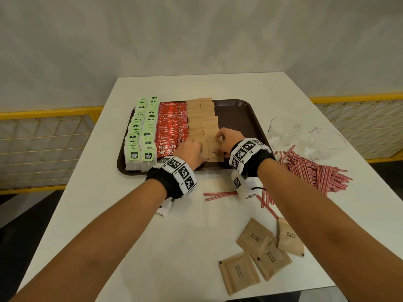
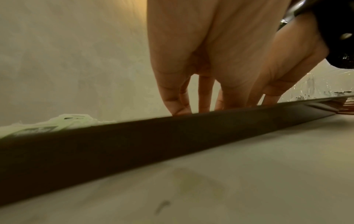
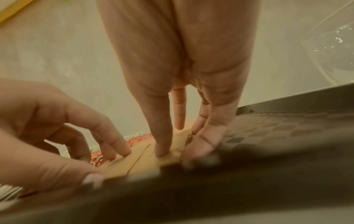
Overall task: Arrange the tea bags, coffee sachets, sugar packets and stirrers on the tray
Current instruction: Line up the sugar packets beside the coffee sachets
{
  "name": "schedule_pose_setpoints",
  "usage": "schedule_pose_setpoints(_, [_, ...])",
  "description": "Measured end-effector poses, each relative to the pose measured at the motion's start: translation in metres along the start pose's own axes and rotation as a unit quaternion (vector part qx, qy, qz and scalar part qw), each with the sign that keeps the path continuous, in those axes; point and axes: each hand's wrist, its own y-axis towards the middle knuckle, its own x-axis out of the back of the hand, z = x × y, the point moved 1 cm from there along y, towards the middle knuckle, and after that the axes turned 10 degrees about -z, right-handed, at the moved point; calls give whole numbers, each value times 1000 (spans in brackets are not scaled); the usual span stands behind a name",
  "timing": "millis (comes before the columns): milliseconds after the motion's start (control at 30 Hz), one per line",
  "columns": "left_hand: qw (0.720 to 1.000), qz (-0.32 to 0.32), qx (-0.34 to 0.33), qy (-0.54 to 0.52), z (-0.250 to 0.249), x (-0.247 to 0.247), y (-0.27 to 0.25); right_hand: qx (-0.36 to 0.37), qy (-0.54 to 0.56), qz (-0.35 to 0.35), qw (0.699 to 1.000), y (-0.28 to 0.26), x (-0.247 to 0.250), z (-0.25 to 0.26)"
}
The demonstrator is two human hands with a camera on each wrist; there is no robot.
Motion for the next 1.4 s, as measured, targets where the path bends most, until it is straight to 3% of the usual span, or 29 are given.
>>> schedule_pose_setpoints(500, [1000,14,-12,-2,1,4,-1,-1,21,-57,998,0,2,-4])
schedule_pose_setpoints(700, [998,-13,-20,-65,-12,33,-27,36,93,-85,991,-38,28,-2])
schedule_pose_setpoints(867, [984,20,-16,-174,-29,62,-81,70,179,45,980,-97,48,-10])
schedule_pose_setpoints(1000, [978,121,-6,-168,-41,57,-124,100,119,135,979,-142,49,-24])
schedule_pose_setpoints(1200, [961,254,9,-111,-67,27,-173,121,-42,180,975,-178,36,-52])
schedule_pose_setpoints(1400, [966,247,44,-53,-87,6,-198,112,-127,173,970,-199,27,-66])
